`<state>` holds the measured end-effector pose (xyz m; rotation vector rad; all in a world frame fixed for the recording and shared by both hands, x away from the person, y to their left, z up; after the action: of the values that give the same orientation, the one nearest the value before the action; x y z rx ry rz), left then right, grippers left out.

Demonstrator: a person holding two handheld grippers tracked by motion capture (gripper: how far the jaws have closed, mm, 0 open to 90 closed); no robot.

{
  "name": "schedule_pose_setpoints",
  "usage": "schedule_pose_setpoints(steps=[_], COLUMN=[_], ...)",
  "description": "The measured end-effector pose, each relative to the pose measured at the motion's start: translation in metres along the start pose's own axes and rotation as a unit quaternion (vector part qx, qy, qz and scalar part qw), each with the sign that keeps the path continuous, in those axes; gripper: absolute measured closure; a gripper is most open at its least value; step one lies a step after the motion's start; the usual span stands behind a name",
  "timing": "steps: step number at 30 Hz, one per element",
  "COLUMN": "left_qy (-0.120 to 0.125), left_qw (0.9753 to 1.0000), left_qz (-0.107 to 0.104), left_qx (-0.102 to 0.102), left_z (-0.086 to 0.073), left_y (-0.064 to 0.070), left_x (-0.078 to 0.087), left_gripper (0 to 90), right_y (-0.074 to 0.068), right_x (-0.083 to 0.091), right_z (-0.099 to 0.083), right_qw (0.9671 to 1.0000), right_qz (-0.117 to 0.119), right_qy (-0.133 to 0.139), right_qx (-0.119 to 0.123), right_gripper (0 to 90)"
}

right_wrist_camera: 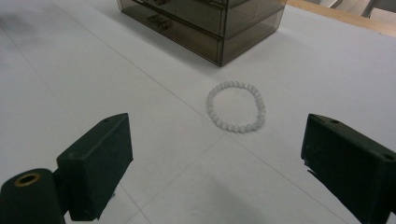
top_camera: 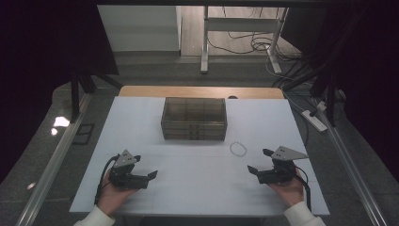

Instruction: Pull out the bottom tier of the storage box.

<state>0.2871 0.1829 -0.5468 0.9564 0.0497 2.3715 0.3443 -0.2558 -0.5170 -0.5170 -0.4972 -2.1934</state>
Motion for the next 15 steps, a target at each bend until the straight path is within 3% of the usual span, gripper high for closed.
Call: schedule_pose_setpoints(steps=[15], left_qy=[-0.003], left_qw=[1.0], left_qz=[-0.004], left_qx=[0.003], left_z=[0.0], left_y=[0.0], left_x=[-0.002], left_gripper=[10.0], right_y=[-0.017], right_x=[-0.015], right_z=[0.012], right_qw=[0.9998], right_qz=[0.016], right_qy=[0.007], right_qx=[0.003], right_gripper=[11.8])
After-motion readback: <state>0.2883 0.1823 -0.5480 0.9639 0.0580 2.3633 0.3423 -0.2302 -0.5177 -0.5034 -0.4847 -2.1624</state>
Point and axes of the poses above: each handheld gripper's, and its own axes: x roughly backward along the jaws, z roughly out of its top, y roughly to its right, the point moved 5 cm from there along -x, roughly forward along the jaws, and after that the axes turned 10 degrees about x, right-handed, at the moved point
